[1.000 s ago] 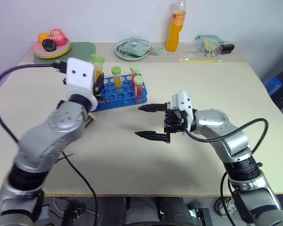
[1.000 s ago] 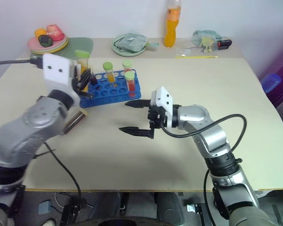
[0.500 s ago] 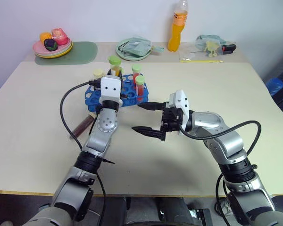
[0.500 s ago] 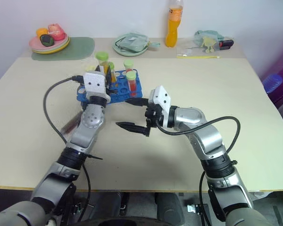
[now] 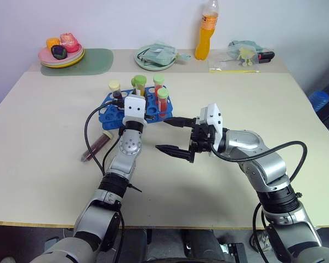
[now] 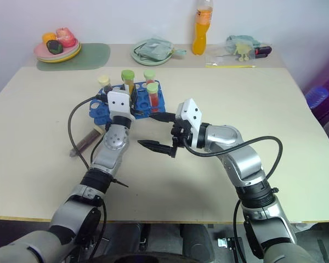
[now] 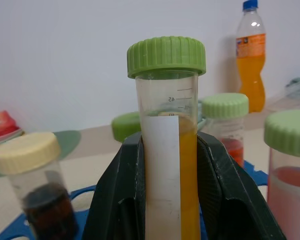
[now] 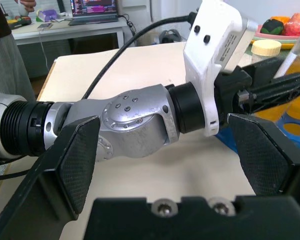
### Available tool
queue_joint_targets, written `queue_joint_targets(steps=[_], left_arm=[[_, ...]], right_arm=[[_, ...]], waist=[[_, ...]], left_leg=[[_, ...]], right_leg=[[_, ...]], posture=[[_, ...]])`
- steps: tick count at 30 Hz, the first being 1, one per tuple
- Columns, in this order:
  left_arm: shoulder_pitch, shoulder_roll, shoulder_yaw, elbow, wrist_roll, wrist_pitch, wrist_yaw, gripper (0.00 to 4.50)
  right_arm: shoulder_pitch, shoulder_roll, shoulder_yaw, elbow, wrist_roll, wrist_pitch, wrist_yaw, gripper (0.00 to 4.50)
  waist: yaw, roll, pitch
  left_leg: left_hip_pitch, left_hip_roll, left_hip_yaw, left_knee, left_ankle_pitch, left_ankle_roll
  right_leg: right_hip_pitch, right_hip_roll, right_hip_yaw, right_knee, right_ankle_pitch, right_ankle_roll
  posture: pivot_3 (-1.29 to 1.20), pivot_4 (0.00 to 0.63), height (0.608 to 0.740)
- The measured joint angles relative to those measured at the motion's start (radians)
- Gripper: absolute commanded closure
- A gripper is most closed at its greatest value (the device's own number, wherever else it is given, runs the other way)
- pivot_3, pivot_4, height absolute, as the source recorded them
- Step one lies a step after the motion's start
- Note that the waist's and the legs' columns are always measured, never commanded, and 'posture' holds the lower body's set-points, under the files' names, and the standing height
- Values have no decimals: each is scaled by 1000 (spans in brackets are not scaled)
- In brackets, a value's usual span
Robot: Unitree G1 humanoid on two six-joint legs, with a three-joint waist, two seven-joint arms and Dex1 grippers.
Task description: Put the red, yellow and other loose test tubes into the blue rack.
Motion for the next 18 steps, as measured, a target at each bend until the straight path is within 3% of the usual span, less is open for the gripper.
queue_joint_targets(steps=[17,18], left_arm=[[-16,-35,62,88,14,-78,-70,3672],[-11,-35,62,86,18,-78,-74,3196]], right_arm=[[0,0,0,0,0,0,-4,0],[0,0,0,0,0,0,-5,0]], waist=[[0,0,0],[0,0,0]], left_leg=[[0,0,0,0,0,0],[0,0,0,0,0,0]], right_leg=[[0,0,0,0,0,0],[0,0,0,0,0,0]], posture=[[0,150,729],[0,150,729]])
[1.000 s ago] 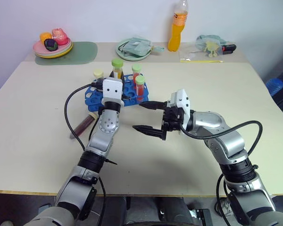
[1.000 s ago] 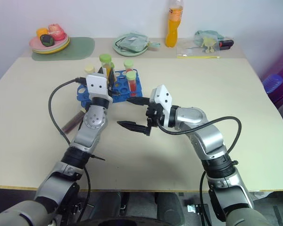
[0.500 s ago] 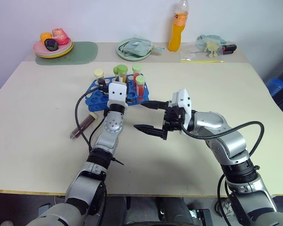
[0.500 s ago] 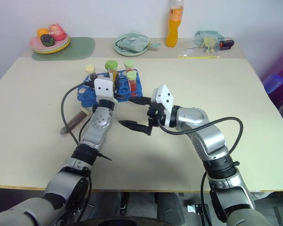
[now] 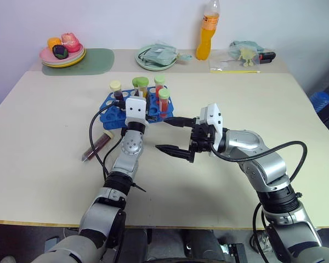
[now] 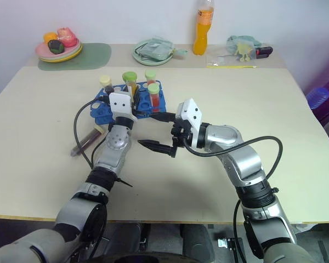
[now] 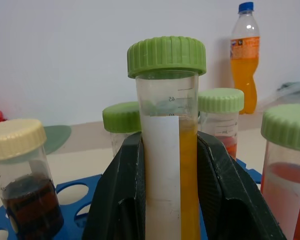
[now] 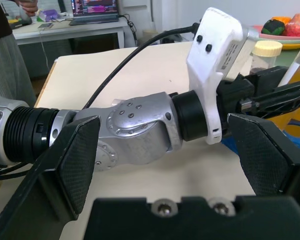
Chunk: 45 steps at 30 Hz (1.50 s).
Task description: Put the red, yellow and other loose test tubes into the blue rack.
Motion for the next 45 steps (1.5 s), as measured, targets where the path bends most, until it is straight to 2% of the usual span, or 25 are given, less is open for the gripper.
queue_joint_targets(steps=[6,11,15,19,21,23,25,27,29,31,33,36,39,45], left_arm=[[39,-3,5,-12,3,4,-12,95],[96,-2,28,-164,-21,35,-32,40],[231,39,42,-515,-86,201,-97,40],[398,177,99,-919,-196,529,-175,40],[447,248,143,-1049,-263,708,-208,40],[483,361,187,-1148,-349,931,-250,40],[469,520,236,-1213,-449,1267,-291,40],[367,619,254,-1213,-514,1611,-315,40],[248,662,254,-1179,-568,1836,-350,40],[147,730,221,-1111,-630,1969,-396,40],[91,820,161,-1043,-649,2022,-409,40],[41,877,78,-978,-664,2029,-420,40],[21,906,-2,-939,-672,2029,-440,40],[-8,906,-87,-856,-652,2026,-476,40]], right_arm=[[0,3,0,0,0,0,-1,0],[-2,6,1,-1,0,-1,-2,0],[-6,9,1,-8,0,-1,-2,0],[-11,0,-3,-14,0,-1,-1,0],[-11,-9,-12,-14,0,-1,1,0],[-13,-11,-15,-13,1,-2,9,0],[-18,-17,-15,3,0,-6,27,0],[-31,-20,-14,26,-1,-11,47,0],[-56,-25,4,30,0,-13,89,0],[-76,-63,32,17,6,-12,159,0],[-79,-106,45,-1,21,-9,223,0],[-79,-122,51,-9,22,-9,262,0],[-81,-124,53,-29,22,-9,274,0],[-66,-132,54,-86,27,3,267,0]], waist=[[-1,0,0],[-2,0,0],[-10,0,0],[-25,0,0],[-24,0,0],[-23,0,0],[-23,0,0],[-20,0,1],[-23,0,1],[-27,0,1],[-31,0,1],[-32,0,1],[-29,0,1],[-22,0,1]], left_leg=[[0,0,0,0,0,0],[0,0,0,0,0,0],[0,1,0,0,0,0],[0,2,-1,0,0,0],[0,2,-1,0,0,0],[1,2,-2,0,0,0],[2,2,-3,0,0,0],[4,1,-3,1,1,1],[7,1,-5,1,1,1],[8,1,-5,-1,1,1],[10,2,-4,-3,1,1],[11,3,-3,-4,1,1],[11,2,-3,-4,1,1],[10,2,-3,-3,1,1]], right_leg=[[0,0,0,0,0,0],[0,0,0,0,0,0],[0,0,0,0,0,0],[0,0,1,1,0,0],[0,0,0,1,0,0],[1,1,0,2,0,-1],[2,2,0,2,0,-1],[5,2,-2,2,0,-1],[9,3,-3,0,0,-1],[11,3,-3,-1,0,-1],[11,3,-2,-2,0,-1],[11,3,-1,-2,0,-1],[11,1,-1,-2,0,-1],[11,0,-1,-2,0,-1]], posture=[[0,150,729],[0,150,729],[0,150,729],[0,150,729],[0,150,729],[0,150,729],[0,150,729],[0,150,729],[0,150,729],[0,150,729],[0,150,729],[0,150,729],[0,150,729],[0,150,729]])
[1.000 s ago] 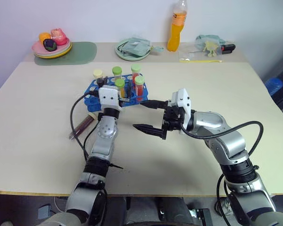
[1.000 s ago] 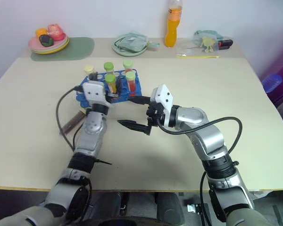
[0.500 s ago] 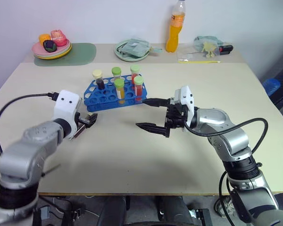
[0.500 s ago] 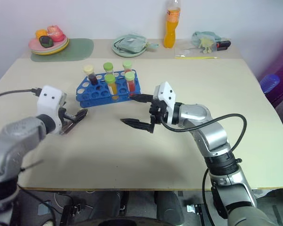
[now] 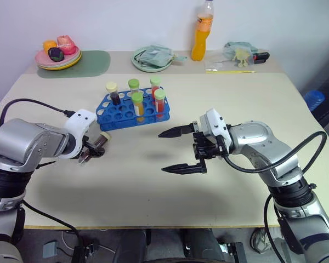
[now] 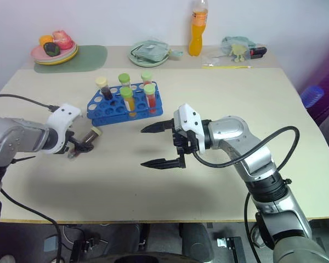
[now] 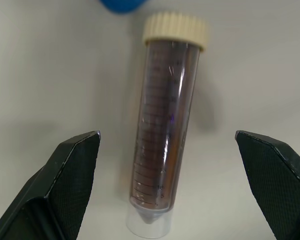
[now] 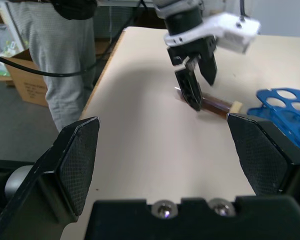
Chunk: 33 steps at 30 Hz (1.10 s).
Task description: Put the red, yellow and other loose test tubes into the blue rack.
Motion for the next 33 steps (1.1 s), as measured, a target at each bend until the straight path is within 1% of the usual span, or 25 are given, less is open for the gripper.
queue_joint_targets(steps=[8,9,10,15,18,21,22,24,25,26,27,29,30,31,33], left_arm=[[-42,-7,-76,135,69,-68,-53,40],[-47,-12,-77,147,76,-74,-59,568],[-53,-21,-77,165,86,-86,-67,851],[-56,-46,-76,196,116,-110,-84,3421],[-52,-43,-73,186,125,-110,-96,3421],[7,-9,-24,98,104,-123,-141,3421],[41,1,22,58,92,-134,-156,3421],[132,0,159,-42,71,-199,-174,3421],[174,-20,235,-91,68,-254,-175,3421],[200,-47,294,-128,69,-302,-166,3421],[222,-99,363,-168,74,-366,-139,3421],[239,-189,435,-213,89,-458,-83,3421],[244,-253,469,-224,100,-514,-42,3421],[248,-341,476,-228,152,-629,27,3421],[252,-448,429,-195,257,-820,138,3421]], right_arm=[[16,0,11,-30,12,24,-21,0],[17,0,13,-30,12,25,-22,0],[19,1,13,-30,12,26,-25,0],[31,1,16,-38,14,32,-29,0],[38,1,17,-52,14,34,-30,0],[40,0,19,-62,14,38,-35,0],[42,0,20,-65,14,39,-39,0],[45,0,17,-67,13,39,-50,0],[44,6,16,-66,12,38,-60,0],[43,14,16,-63,11,37,-72,0],[40,36,15,-49,9,34,-90,0],[35,68,16,-25,-1,23,-118,0],[32,84,15,-7,-9,14,-135,0],[24,107,16,24,-22,5,-155,0],[16,132,17,57,-43,-12,-176,0]], waist=[[-2,0,0],[-2,0,0],[-2,0,0],[-2,0,0],[-2,0,0],[-7,0,0],[-9,0,0],[-7,0,0],[-5,0,0],[-1,0,0],[3,0,0],[8,-1,-1],[8,-1,-1],[10,-1,-1],[16,-1,-1]], left_leg=[[0,0,0,0,0,0],[0,0,0,0,0,0],[0,0,0,0,0,0],[-1,0,0,1,0,0],[-1,0,0,1,0,0],[-2,0,1,0,0,0],[-3,0,1,0,0,0],[-7,1,1,1,0,0],[-8,1,1,2,0,-1],[-9,1,1,2,1,-1],[-9,0,0,2,1,-1],[-9,0,0,3,1,-1],[-8,0,0,3,1,-1],[-8,-1,0,3,1,-1],[-8,-1,0,3,1,-1]], right_leg=[[0,0,0,0,0,0],[-1,0,0,0,0,0],[0,0,0,0,0,0],[-1,0,0,0,0,0],[-1,0,0,0,0,0],[-2,-2,0,0,0,0],[-4,-2,0,0,0,0],[-7,-3,1,1,0,0],[-9,-4,1,2,0,0],[-10,-4,1,1,1,-1],[-9,-5,1,1,1,-1],[-9,-5,0,1,2,-1],[-8,-5,0,1,2,-1],[-7,-5,0,0,2,-1],[-8,-5,0,1,3,-1]], posture=[[0,150,729],[0,150,729],[0,150,729],[0,150,729],[0,150,729],[0,150,729],[0,150,729],[0,150,729],[0,150,729],[0,150,729],[0,150,729],[0,150,729],[0,150,729],[0,150,729],[0,150,729]])
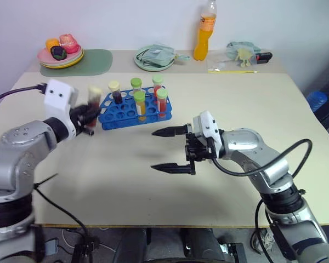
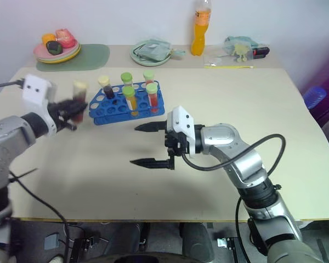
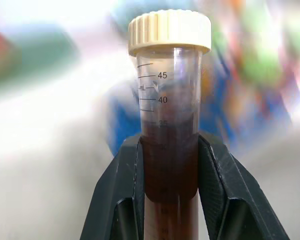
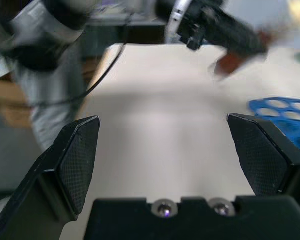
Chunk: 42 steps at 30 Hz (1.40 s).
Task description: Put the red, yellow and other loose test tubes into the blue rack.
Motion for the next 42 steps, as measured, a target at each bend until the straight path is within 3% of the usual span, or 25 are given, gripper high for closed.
queue_joint_targets(steps=[8,12,18,23,42], left_arm=[[-10,-207,-202,409,305,-600,190,3421],[-50,-267,-214,563,313,-783,199,3421],[-129,-275,-213,734,314,-941,178,3421],[-151,-305,-212,827,308,-989,165,3421],[-94,-308,-212,749,303,-973,128,3421]], right_arm=[[-13,39,11,30,-25,-17,-19,0],[-13,41,11,30,-25,-16,-31,0],[-4,40,11,19,-24,-12,-49,0],[0,40,11,10,-24,-5,-61,0],[4,41,11,7,-22,4,-58,0]], waist=[[7,0,0],[6,0,0],[3,0,0],[3,0,0],[0,0,0]], left_leg=[[-1,0,1,0,0,0],[-1,0,1,0,0,0],[-1,0,1,0,0,1],[-1,0,1,0,0,1],[-1,0,1,0,0,1]], right_leg=[[-2,0,0,0,0,0],[-2,1,0,0,0,0],[-2,2,-1,0,0,0],[-2,3,-1,1,0,0],[-2,4,-1,1,0,0]], posture=[[0,150,729],[0,150,729],[0,150,729],[0,150,729],[0,150,729]])
